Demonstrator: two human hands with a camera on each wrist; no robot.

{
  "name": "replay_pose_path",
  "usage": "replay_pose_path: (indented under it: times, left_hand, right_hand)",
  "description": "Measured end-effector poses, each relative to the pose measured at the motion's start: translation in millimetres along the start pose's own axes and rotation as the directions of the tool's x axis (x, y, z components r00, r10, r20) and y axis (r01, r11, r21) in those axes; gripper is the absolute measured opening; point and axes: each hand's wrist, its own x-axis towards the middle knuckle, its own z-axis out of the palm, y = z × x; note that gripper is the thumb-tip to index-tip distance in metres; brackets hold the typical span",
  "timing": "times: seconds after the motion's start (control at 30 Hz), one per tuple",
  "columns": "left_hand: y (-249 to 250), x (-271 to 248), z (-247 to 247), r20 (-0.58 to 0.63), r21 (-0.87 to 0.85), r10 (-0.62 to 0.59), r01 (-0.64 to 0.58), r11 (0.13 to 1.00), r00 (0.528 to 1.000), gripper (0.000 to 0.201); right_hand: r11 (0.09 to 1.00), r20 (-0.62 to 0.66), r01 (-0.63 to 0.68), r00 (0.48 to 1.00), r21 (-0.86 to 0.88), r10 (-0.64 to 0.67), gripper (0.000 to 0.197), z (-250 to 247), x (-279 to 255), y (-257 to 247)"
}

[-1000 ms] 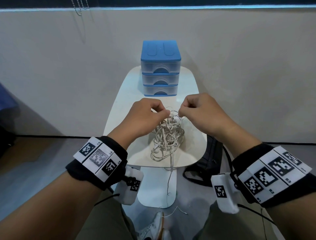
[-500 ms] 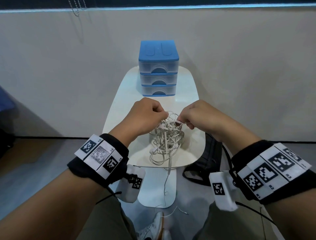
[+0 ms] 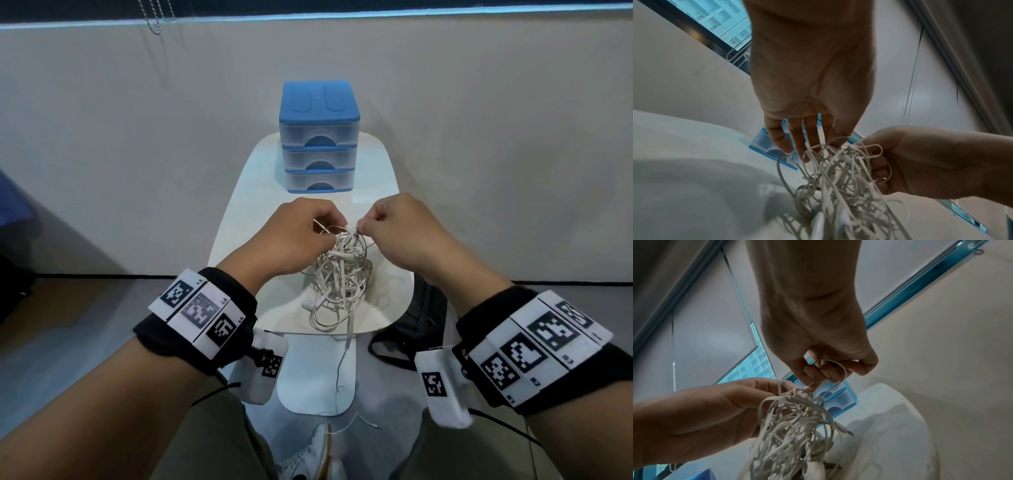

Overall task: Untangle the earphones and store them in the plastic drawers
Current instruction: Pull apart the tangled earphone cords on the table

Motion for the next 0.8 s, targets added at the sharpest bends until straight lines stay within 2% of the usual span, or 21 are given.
replay_pose_path:
  times: [0.13,0.3,0.37,0.53,0.63,0.7,0.8]
  left_hand:
    - [-1,-1,-1,-0.02,-0.028,-0.001,0.001,1.0,1.0,0.018]
    - [8,-5,-3,0.016,-0.052,-0.01,0.011,0.999,1.0,0.016]
    - [8,-5,-2,0.028,-0.051,-0.006,0.007,0.999,1.0,0.028]
    - [4,-4,-1,0.045,0.055,0.019,-0.021,0.998,0.999,0.016]
    - [3,-4,-1,0.138,0.003,0.015,-0.016,1.0,0.99,0.041]
    - [3,-4,1,0.179,0.018,0.007,-0.01,1.0,0.984,0.051]
    - [2,-2,1,0.188,0.071,0.01,-0.024,0.997,0.982,0.036]
  right_hand:
    - [0.998,-0.009,-0.034,0.999,0.045,0.034,0.027,3,2,1]
    - [0.931,0.036,-0.132,0.991,0.339,0.128,0.022,2,4,-1]
    - [0.905,0.017,-0.132,0.991,0.404,0.136,0.018,-1,5,-4]
    - [0.88,-0.121,0.049,0.993,0.472,0.01,0.022,-17,4,-20]
    - [0.892,-0.131,0.147,0.986,0.428,-0.1,0.013,-24,2,-30]
    - [0.887,-0.131,0.21,0.977,0.411,-0.171,0.014,-26,3,-35]
    - [0.869,-0.14,0.306,0.952,0.389,-0.273,0.014,-30,3,-42]
